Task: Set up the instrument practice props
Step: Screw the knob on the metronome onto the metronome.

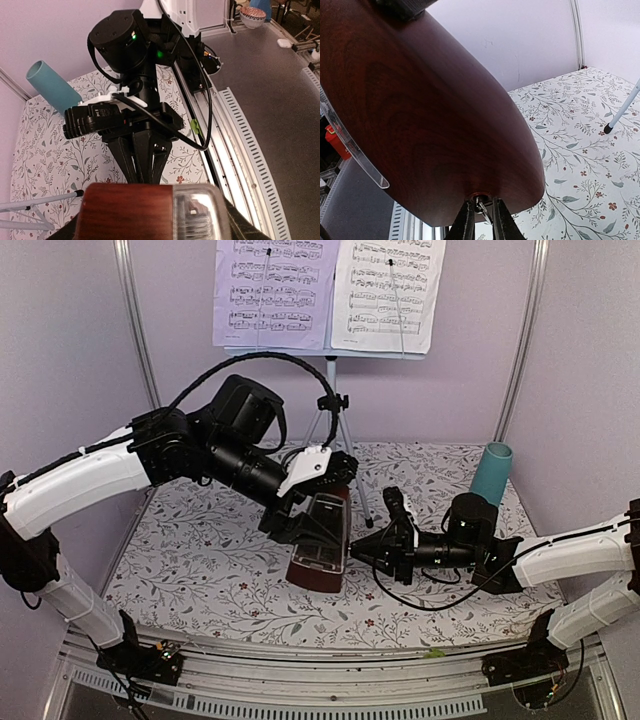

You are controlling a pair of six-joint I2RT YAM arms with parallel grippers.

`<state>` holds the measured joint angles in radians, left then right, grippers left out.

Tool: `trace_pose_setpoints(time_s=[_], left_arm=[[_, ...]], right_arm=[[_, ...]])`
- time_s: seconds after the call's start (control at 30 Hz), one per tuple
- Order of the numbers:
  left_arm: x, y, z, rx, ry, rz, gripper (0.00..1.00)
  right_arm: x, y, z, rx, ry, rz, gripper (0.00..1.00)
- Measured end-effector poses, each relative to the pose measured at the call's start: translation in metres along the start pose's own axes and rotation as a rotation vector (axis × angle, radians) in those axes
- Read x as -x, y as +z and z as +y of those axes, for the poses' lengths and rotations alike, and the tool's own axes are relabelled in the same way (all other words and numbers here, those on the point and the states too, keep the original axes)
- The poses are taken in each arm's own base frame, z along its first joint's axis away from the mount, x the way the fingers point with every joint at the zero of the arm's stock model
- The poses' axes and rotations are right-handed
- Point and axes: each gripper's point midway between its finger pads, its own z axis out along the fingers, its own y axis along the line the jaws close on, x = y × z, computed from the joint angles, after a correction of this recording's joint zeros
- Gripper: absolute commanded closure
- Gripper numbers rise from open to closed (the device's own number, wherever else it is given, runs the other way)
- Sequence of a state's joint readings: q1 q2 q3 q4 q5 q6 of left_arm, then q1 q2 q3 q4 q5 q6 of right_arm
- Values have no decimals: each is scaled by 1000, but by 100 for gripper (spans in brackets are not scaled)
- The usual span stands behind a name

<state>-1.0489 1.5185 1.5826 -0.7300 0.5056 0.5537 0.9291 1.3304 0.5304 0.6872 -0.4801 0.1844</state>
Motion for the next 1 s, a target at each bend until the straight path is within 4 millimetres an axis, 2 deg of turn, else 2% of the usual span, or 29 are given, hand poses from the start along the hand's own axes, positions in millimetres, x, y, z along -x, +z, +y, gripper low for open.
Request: trace_pose_setpoints(time_s=[0.1,0.33,0.57,0.73,1.0], left_arm=[[0,0,1,3,1,2,89],[-4,3,2,16,4,3,99],[-10,-2,2,100,65,-43,100],[-10,-2,-5,204,178,-74,100],[-11,22,-19,392,404,-52,100]], right_arm=[[-1,0,0,-1,5,3,99],[-4,-1,-3,-21,40,32,100],[3,3,-11,-52,135,67,100],[12,4,-16,-61,279,73,100],[18,9,-28,-59,598,120,100]])
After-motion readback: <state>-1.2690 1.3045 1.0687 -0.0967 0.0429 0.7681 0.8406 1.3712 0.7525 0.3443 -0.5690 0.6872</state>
